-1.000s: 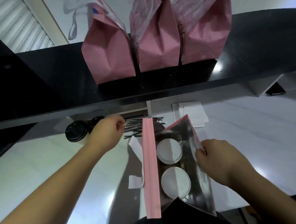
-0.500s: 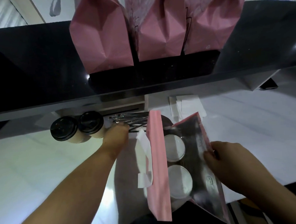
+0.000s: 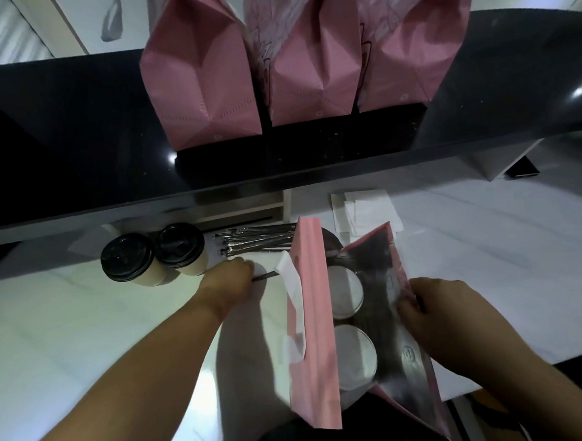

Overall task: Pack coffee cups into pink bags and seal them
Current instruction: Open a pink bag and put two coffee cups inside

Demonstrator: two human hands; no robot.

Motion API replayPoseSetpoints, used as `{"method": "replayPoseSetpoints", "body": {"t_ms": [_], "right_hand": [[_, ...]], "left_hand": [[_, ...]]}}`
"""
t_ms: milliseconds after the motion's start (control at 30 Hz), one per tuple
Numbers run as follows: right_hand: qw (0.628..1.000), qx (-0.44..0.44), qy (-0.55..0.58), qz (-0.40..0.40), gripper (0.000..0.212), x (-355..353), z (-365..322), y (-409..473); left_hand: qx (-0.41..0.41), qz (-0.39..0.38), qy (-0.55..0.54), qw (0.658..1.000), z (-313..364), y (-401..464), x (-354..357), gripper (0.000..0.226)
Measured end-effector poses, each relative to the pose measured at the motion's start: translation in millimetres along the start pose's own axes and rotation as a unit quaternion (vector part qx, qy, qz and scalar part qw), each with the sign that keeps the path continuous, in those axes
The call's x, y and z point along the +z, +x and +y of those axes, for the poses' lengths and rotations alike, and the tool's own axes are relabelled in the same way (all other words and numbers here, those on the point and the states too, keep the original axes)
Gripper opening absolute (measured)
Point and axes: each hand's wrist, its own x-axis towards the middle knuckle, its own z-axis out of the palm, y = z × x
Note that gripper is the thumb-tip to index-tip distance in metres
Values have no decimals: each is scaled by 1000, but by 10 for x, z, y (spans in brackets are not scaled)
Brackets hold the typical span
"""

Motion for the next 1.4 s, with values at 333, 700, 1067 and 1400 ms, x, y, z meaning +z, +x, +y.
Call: {"method": "replayPoseSetpoints", "body": {"t_ms": [333, 700, 1067, 1400], "right_hand": [[999, -26, 1, -45, 39, -51, 4, 45], [998, -55, 4, -2, 44, -105, -11, 78], [998, -54, 27, 3, 36, -190, 6, 24], [998, -44, 47, -5, 32, -188, 82, -11]], "left_hand": [[-85, 99, -249, 960, -123, -830, -344, 11], [-55, 177, -253, 949, 708, -2151, -1791, 8], [15, 27, -2, 1000, 1718, -1907, -1987, 24], [36, -29, -97, 994, 2018, -1333, -1707, 30]]}}
